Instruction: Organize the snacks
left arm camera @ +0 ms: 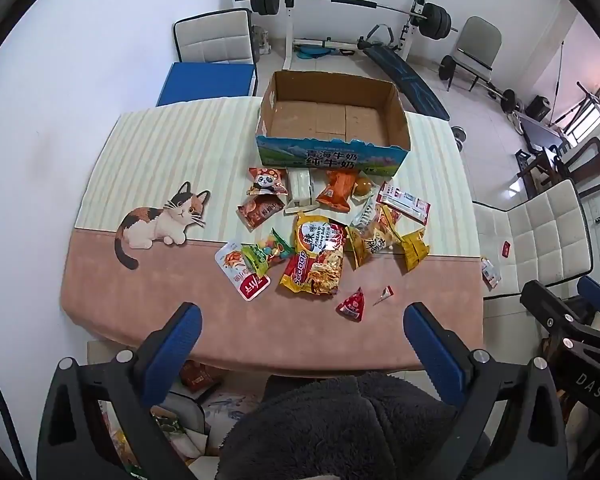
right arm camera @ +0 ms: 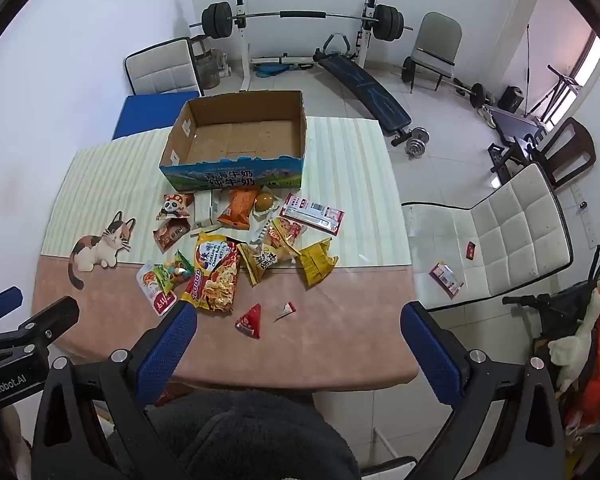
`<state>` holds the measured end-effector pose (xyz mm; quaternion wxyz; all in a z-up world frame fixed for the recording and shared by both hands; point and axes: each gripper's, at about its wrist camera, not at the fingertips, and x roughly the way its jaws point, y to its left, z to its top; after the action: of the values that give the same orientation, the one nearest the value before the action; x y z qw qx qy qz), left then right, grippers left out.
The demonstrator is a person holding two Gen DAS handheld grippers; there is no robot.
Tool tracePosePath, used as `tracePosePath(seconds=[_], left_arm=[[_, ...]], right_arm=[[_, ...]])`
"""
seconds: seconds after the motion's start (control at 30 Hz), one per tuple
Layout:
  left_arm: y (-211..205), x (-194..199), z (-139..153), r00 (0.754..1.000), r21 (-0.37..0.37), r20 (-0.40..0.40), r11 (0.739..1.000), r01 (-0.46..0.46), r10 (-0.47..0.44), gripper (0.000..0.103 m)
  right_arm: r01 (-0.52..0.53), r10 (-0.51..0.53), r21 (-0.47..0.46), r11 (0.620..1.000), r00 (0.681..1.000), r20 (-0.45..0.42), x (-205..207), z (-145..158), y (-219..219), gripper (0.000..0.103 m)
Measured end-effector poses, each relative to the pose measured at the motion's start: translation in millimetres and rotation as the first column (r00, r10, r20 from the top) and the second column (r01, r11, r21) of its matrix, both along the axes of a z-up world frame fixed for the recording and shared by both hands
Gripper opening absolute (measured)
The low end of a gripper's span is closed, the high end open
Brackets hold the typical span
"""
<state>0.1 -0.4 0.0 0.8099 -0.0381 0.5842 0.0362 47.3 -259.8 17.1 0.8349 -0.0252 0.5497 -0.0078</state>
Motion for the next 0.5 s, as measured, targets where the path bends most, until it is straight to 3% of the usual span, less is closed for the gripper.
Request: tracePosePath(seconds=[0.5], left_arm=[[-1.3, -1.2, -1.6, 1.000, -0.007, 0.005, 1.000, 0.002, -0.002, 0.103]], right_arm=[[-0.001, 0.001, -0.006, 1.000, 1.000, 0.004, 0.1, 1.2, -2.4, 0.103]])
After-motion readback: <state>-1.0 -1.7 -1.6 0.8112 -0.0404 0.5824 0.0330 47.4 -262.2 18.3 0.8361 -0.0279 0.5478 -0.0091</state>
